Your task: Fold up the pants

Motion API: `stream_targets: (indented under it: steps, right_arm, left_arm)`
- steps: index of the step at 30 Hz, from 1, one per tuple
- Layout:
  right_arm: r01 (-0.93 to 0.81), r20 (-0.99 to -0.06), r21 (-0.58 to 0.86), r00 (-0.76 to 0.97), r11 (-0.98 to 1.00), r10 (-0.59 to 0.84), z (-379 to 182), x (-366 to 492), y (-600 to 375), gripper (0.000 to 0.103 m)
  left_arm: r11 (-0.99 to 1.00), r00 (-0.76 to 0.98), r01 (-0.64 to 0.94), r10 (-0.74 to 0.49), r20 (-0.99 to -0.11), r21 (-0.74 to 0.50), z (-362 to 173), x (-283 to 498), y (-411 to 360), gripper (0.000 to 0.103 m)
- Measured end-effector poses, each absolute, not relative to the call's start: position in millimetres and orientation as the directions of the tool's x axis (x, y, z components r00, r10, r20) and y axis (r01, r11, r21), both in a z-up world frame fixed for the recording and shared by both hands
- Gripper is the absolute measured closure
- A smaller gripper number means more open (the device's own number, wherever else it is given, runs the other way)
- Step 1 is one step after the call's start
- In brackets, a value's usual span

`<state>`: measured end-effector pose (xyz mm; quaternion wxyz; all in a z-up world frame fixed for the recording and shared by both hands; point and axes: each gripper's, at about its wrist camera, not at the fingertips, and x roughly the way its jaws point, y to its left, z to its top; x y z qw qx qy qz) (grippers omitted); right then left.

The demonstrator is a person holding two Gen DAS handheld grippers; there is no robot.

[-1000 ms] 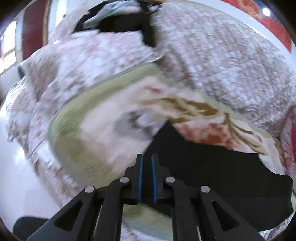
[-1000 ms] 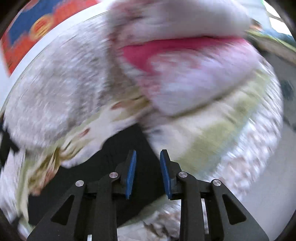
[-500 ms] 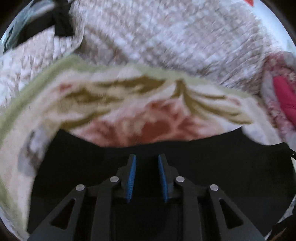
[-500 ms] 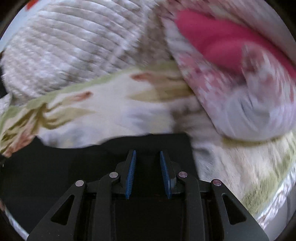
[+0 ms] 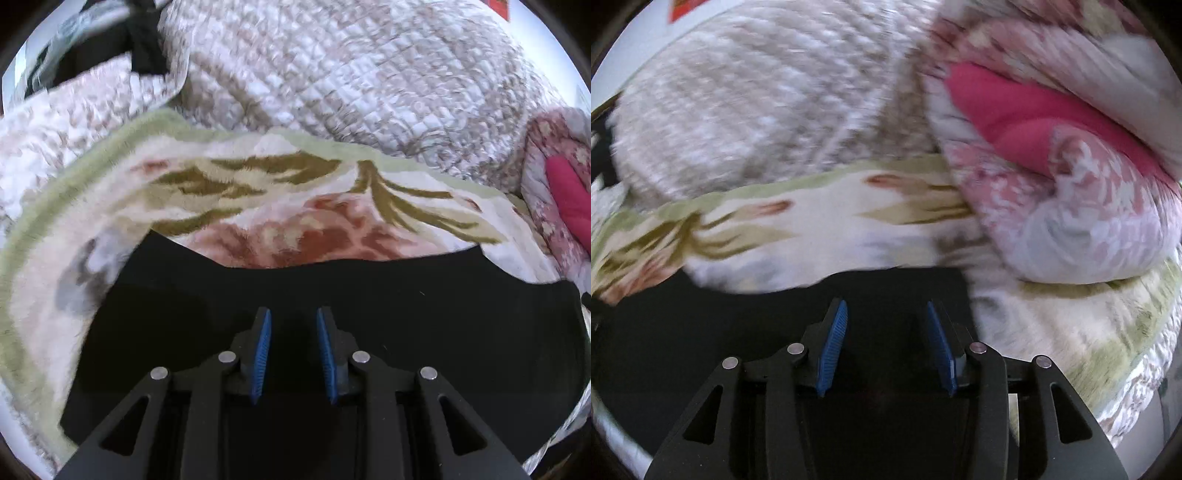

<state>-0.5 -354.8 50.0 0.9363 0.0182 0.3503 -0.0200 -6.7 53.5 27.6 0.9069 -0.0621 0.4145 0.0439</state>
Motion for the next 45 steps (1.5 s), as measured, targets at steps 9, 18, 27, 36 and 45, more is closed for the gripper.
stream_targets:
  steps: [9,18,27,36,45]
  right_arm:
    - [-0.202,-0.708,0.043,0.684,0.978,0.173,18,-47,-277,0.058]
    - [-0.275,-0.731,0.007,0.655,0.961,0.193,0,-48,-251,0.053]
    - [-0.318,-0.707,0.010,0.669,0.948,0.231,10,-49,-234,0.050]
    - [-0.339,-0.722,0.029,0.644,0.940,0.254,12,-37,-206,0.050]
    - [-0.278,-0.745,0.055,0.628,0.959,0.225,6,-35,-225,0.050]
  left_arm:
    - [0.995,0.644,-0.088,0.015,-0.765,-0.055,26,-47,30,0.075]
    - [0.997,0.639,-0.075,0.025,-0.769,-0.029,18,-55,23,0.072]
    - [0.998,0.659,-0.052,0.006,-0.752,-0.038,28,-51,18,0.072]
    - [0.998,0.651,-0.056,0.009,-0.759,-0.037,22,-46,22,0.072]
    - [0.977,0.636,-0.205,0.089,-0.766,-0.057,17,-52,78,0.072]
